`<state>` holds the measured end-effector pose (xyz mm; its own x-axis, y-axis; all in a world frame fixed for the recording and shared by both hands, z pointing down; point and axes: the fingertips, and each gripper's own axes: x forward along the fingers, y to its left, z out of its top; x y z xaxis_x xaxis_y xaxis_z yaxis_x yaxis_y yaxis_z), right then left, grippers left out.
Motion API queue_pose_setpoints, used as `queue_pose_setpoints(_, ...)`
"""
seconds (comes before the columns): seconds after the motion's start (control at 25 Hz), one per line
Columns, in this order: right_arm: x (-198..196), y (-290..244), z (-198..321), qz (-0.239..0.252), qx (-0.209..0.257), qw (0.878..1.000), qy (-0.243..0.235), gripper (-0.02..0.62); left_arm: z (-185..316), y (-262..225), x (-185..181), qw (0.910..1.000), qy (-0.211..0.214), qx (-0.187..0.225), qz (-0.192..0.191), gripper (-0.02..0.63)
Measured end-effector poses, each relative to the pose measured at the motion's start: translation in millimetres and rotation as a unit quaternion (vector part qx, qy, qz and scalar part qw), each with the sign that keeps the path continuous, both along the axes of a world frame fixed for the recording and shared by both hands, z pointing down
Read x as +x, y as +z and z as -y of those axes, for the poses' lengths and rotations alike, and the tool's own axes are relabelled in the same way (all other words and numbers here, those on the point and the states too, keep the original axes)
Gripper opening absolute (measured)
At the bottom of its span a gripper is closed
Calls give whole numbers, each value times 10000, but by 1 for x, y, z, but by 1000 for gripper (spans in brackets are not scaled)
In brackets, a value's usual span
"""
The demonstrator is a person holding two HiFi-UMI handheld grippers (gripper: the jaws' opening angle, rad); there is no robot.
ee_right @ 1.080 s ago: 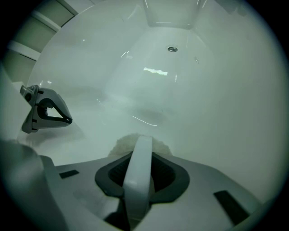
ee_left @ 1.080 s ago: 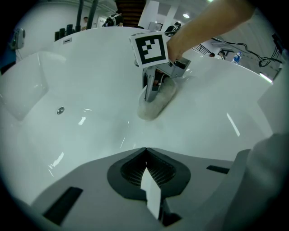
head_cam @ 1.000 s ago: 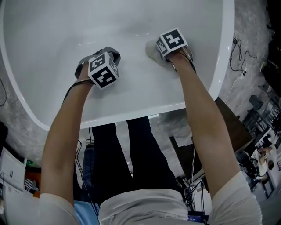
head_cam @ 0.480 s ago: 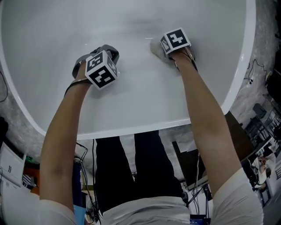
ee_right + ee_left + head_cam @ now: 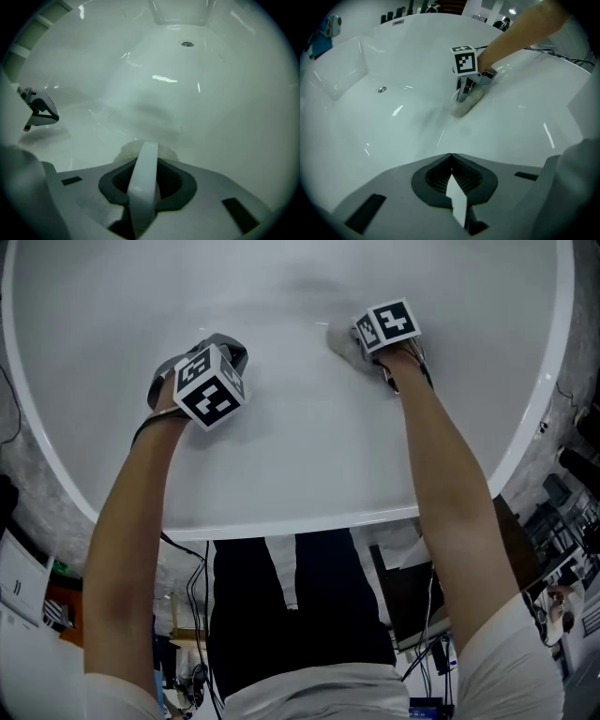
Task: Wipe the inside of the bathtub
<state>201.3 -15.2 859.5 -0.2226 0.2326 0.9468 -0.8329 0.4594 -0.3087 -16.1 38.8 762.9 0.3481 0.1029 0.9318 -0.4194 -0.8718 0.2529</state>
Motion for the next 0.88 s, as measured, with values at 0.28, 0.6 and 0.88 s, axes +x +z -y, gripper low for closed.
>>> queue_pose_setpoints(0.28,-80,8,-3,477,44,9982,-357,92,-18,-4,-36,9991,-332,-250,76,11)
queue_pose_setpoints(0.6,-137,4,-5,1099,105,9914,-708,92,-29,-16,-37,9979,-556,-330,103,9)
queue_pose_setpoints(0.88,-190,3,-10,1427,107,9855,-911,92,-38,-25,-46,9965,-583,-579,118,11)
